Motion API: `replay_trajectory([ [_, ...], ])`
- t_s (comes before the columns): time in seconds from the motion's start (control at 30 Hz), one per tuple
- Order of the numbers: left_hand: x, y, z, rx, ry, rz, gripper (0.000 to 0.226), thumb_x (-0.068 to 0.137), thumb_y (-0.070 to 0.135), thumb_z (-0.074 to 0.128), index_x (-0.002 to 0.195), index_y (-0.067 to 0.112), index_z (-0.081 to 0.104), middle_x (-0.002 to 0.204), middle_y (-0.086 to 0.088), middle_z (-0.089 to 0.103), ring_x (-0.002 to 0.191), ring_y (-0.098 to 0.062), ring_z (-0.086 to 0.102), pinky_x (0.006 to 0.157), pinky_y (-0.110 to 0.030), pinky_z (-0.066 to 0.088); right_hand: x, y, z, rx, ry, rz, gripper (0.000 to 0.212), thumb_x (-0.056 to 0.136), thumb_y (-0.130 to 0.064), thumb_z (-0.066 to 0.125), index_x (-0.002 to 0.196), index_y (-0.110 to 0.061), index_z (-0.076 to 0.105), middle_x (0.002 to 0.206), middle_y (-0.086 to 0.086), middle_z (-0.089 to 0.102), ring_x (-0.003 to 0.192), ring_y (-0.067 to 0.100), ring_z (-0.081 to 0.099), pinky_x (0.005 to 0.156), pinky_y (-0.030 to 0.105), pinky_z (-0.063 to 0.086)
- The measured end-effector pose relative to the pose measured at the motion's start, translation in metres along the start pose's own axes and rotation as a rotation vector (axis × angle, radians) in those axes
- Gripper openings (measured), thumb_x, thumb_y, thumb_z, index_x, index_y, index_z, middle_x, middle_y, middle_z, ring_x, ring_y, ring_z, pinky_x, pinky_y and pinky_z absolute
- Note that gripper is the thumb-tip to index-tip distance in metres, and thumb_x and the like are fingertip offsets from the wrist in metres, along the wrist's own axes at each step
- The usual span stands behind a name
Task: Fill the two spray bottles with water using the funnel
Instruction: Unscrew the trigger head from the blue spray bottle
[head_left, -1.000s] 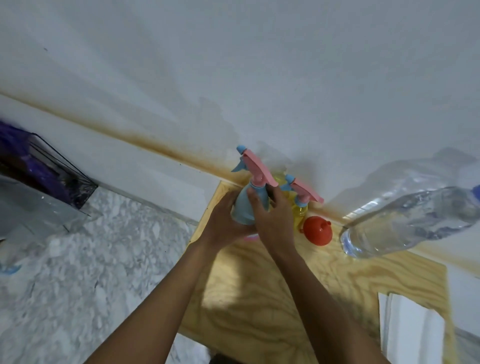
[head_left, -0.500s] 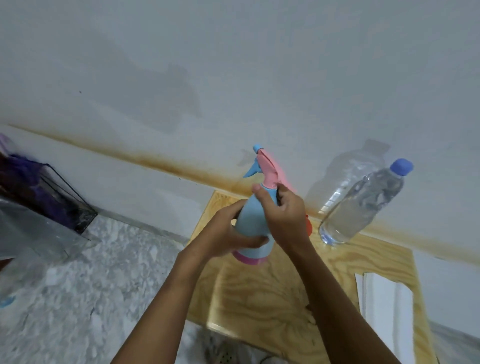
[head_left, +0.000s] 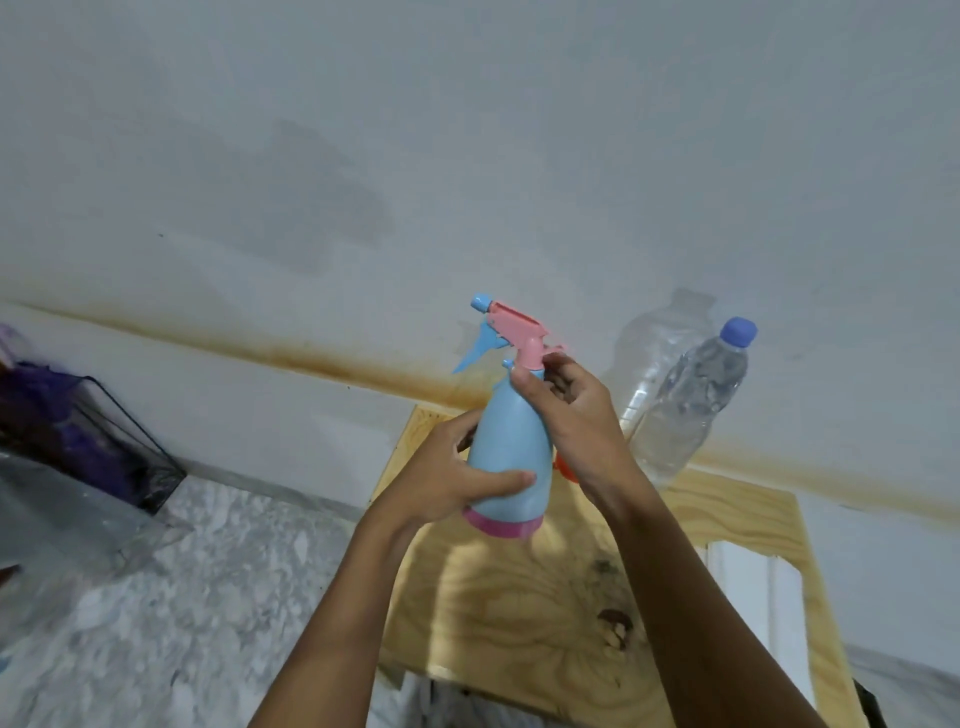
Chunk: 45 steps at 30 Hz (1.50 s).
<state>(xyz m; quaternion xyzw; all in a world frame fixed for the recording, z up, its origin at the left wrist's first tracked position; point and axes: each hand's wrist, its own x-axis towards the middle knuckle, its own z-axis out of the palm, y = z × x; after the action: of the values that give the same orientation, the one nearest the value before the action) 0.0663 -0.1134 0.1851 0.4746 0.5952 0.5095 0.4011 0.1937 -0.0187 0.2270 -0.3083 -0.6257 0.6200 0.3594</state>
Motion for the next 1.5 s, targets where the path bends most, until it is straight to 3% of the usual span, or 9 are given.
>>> replay_trajectory([
  [0.17, -0.001, 0.000, 0.007, -0.017, 0.039, -0.010, 0.061, 0.063, 0.037, 0.087, 0.120, 0.029, 0.066, 0.108, 0.006, 0.073, 0.101, -0.010, 0.068, 0.079, -0.028, 0.058, -0.004, 0.003, -0.003, 0.083, 0.033, 0.041, 0.030, 0.089, -0.029, 0.071, 0.114, -0.015, 0.062, 0.107, 0.007, 0.074, 0.098, 0.025, 0.070, 0.092, 0.045, 0.056],
  [0.3, -0.002, 0.000, 0.014, -0.022, 0.054, -0.008, 0.053, 0.070, 0.025, 0.088, 0.117, 0.031, 0.066, 0.107, 0.011, 0.072, 0.102, -0.008, 0.067, 0.078, -0.027, 0.058, -0.008, 0.004, -0.003, -0.030, 0.089, -0.041, 0.028, 0.087, -0.023, 0.074, 0.111, -0.012, 0.067, 0.105, 0.001, 0.074, 0.089, 0.007, 0.070, 0.077, 0.027, 0.057],
  [0.53, -0.002, -0.006, 0.025, -0.008, 0.147, 0.003, 0.055, 0.067, 0.029, 0.088, 0.117, 0.030, 0.065, 0.105, 0.011, 0.072, 0.098, -0.007, 0.068, 0.075, -0.028, 0.060, -0.016, 0.011, 0.000, 0.030, 0.168, -0.043, 0.016, 0.092, -0.030, 0.068, 0.107, -0.025, 0.065, 0.097, -0.002, 0.074, 0.085, 0.007, 0.071, 0.073, 0.025, 0.057],
  [0.7, -0.003, -0.008, 0.035, 0.021, 0.178, 0.018, 0.059, 0.064, 0.033, 0.089, 0.117, 0.031, 0.064, 0.105, 0.011, 0.071, 0.096, -0.005, 0.067, 0.071, -0.025, 0.059, -0.014, 0.017, 0.008, -0.017, 0.285, -0.041, 0.032, 0.082, -0.038, 0.078, 0.109, -0.023, 0.070, 0.105, -0.008, 0.073, 0.102, 0.011, 0.067, 0.094, 0.042, 0.055],
  [0.97, -0.004, -0.011, 0.039, 0.050, 0.227, 0.029, 0.064, 0.066, 0.024, 0.090, 0.121, 0.036, 0.060, 0.106, 0.015, 0.067, 0.094, 0.002, 0.064, 0.067, -0.021, 0.056, -0.017, 0.018, 0.013, -0.019, 0.306, -0.023, 0.042, 0.085, -0.052, 0.064, 0.116, -0.025, 0.065, 0.108, -0.005, 0.072, 0.103, 0.016, 0.068, 0.094, 0.049, 0.054],
  [1.13, -0.003, -0.017, 0.043, 0.061, 0.234, 0.036, 0.068, 0.066, 0.030, 0.091, 0.124, 0.037, 0.056, 0.105, 0.022, 0.064, 0.097, 0.005, 0.062, 0.068, -0.021, 0.057, -0.013, 0.018, 0.010, -0.145, 0.345, -0.084, 0.036, 0.081, -0.047, 0.076, 0.109, -0.025, 0.067, 0.105, -0.009, 0.069, 0.098, 0.012, 0.067, 0.088, 0.039, 0.057],
  [1.33, 0.002, -0.034, 0.043, 0.072, 0.246, 0.011, 0.075, 0.060, 0.041, 0.090, 0.127, 0.037, 0.057, 0.111, 0.015, 0.066, 0.101, -0.005, 0.065, 0.074, -0.028, 0.060, -0.012, 0.014, -0.004, -0.215, 0.313, -0.132, 0.015, 0.095, -0.037, 0.062, 0.102, -0.026, 0.069, 0.095, -0.005, 0.073, 0.093, 0.010, 0.067, 0.083, 0.028, 0.054],
  [1.43, 0.005, -0.049, 0.046, 0.079, 0.245, -0.025, 0.082, 0.054, 0.048, 0.087, 0.128, 0.041, 0.053, 0.114, 0.016, 0.064, 0.103, -0.008, 0.064, 0.078, -0.037, 0.061, -0.011, 0.006, -0.011, -0.198, 0.320, -0.162, 0.013, 0.099, -0.030, 0.057, 0.099, -0.023, 0.068, 0.083, -0.012, 0.070, 0.077, -0.003, 0.063, 0.071, 0.013, 0.047],
  [1.5, 0.007, -0.058, 0.048, 0.081, 0.242, -0.052, 0.082, 0.053, 0.048, 0.087, 0.127, 0.042, 0.051, 0.115, 0.016, 0.061, 0.103, -0.009, 0.063, 0.078, -0.040, 0.061, -0.010, 0.002, -0.015, -0.182, 0.298, -0.180, 0.010, 0.099, -0.026, 0.056, 0.095, -0.028, 0.065, 0.081, -0.008, 0.070, 0.074, 0.000, 0.065, 0.066, 0.007, 0.043],
])
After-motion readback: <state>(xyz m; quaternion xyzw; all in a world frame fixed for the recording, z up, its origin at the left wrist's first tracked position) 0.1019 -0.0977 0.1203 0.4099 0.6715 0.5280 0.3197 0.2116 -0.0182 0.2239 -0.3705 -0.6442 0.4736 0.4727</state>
